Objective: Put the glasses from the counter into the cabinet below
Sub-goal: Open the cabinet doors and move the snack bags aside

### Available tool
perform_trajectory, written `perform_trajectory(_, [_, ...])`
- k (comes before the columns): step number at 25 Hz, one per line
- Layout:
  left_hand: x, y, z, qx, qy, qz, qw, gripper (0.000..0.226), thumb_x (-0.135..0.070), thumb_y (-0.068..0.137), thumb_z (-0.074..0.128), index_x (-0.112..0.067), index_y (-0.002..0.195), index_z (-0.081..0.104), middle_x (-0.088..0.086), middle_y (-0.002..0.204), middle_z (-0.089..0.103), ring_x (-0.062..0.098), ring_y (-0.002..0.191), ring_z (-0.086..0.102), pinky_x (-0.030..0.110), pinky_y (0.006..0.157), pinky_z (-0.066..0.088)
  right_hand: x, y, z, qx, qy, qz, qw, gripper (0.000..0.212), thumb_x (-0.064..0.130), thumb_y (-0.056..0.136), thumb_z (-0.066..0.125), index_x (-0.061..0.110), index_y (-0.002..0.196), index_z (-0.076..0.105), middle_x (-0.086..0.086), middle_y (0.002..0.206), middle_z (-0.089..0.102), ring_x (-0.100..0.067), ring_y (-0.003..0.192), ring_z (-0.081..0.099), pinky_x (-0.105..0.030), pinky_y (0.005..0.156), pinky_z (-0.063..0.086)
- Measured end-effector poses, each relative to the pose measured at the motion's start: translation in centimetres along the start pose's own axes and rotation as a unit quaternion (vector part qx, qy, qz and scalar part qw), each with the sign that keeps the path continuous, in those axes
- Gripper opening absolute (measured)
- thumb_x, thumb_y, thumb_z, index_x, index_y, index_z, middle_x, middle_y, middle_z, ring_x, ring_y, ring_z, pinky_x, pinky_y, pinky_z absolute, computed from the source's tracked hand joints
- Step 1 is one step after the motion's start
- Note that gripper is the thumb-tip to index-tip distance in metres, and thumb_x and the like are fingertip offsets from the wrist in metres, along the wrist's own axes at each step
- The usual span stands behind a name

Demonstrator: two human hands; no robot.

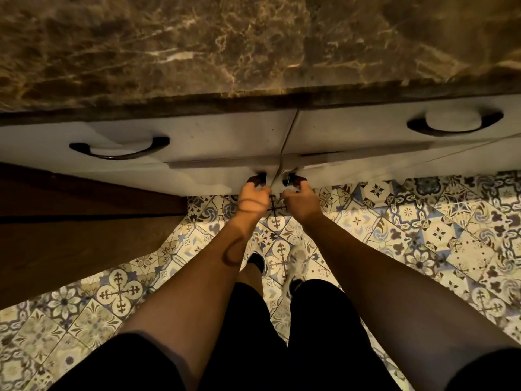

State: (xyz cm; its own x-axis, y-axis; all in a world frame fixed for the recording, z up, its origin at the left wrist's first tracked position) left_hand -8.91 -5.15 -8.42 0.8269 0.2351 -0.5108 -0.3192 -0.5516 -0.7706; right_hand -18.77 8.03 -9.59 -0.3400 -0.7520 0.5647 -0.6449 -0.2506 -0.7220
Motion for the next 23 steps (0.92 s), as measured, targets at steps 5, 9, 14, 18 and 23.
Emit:
perform_trajectory(5, [2.2, -2.4, 1.1, 0.033, -0.096, 0.01, 0.995, 0.039, -0.005, 0.098, 0.051, -0.003, 0.137, 0.048, 0.018, 0.121, 0.062, 0.028, 0.099, 0.061, 0.043, 0.091, 0.052, -1.3, -1.4, -0.1, 0.051, -0.039, -0.019, 0.998, 0.047, 0.018, 0.1, 0.053, 0.015, 0.146, 0.041, -0.004, 0.119, 0.056, -0.021, 0.094, 0.06, -0.036, 0.078, 0.053])
perform_trajectory(9, [5.7, -5.4, 1.5, 0.003, -0.093, 0.02, 0.995, 0.037, -0.012, 0.095, 0.053, -0.014, 0.132, 0.055, 0.008, 0.12, 0.065, 0.027, 0.106, 0.063, 0.045, 0.097, 0.053, -3.3, -3.1, -1.1, 0.087, -0.067, -0.033, 0.993, 0.048, 0.022, 0.096, 0.055, 0.016, 0.143, 0.047, -0.01, 0.135, 0.058, -0.033, 0.113, 0.062, -0.049, 0.096, 0.054])
perform_trajectory(14, [10.5, -9.6, 0.9, -0.041, -0.064, 0.027, 0.997, 0.041, -0.014, 0.096, 0.06, -0.013, 0.136, 0.051, 0.008, 0.134, 0.061, 0.029, 0.119, 0.06, 0.044, 0.104, 0.049, -7.8, -5.7, -2.1, 0.096, -0.092, -0.03, 0.991, 0.046, 0.027, 0.093, 0.059, 0.022, 0.138, 0.052, -0.008, 0.126, 0.064, -0.034, 0.104, 0.067, -0.054, 0.091, 0.057])
perform_trajectory(18, [14.7, -12.0, 0.1, -0.064, -0.051, 0.014, 0.997, 0.049, -0.02, 0.089, 0.07, -0.011, 0.133, 0.049, 0.01, 0.126, 0.061, 0.033, 0.117, 0.061, 0.045, 0.099, 0.051, -11.1, -6.9, -2.6, 0.077, -0.102, -0.019, 0.992, 0.047, 0.033, 0.085, 0.064, 0.025, 0.13, 0.054, -0.009, 0.125, 0.066, -0.037, 0.105, 0.068, -0.055, 0.093, 0.055])
perform_trajectory(23, [17.2, -13.5, -1.4, -0.06, -0.041, 0.012, 0.997, 0.075, -0.062, 0.08, 0.071, -0.021, 0.139, 0.049, 0.0, 0.13, 0.063, 0.024, 0.12, 0.06, 0.038, 0.104, 0.047, -12.5, -10.9, -4.3, 0.032, -0.105, -0.009, 0.994, 0.062, 0.046, 0.08, 0.075, 0.02, 0.132, 0.052, -0.003, 0.127, 0.064, -0.029, 0.11, 0.065, -0.043, 0.099, 0.052])
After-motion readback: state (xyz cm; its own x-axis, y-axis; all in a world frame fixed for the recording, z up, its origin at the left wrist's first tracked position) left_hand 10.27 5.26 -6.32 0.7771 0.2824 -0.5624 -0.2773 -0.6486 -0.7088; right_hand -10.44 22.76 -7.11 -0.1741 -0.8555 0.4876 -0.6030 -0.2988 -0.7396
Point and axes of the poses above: each hand's wrist, its own y-axis towards the middle knuckle, its own z-axis out of the palm, x = y × z, the point moved 10 cm from there along y, towards the middle knuckle
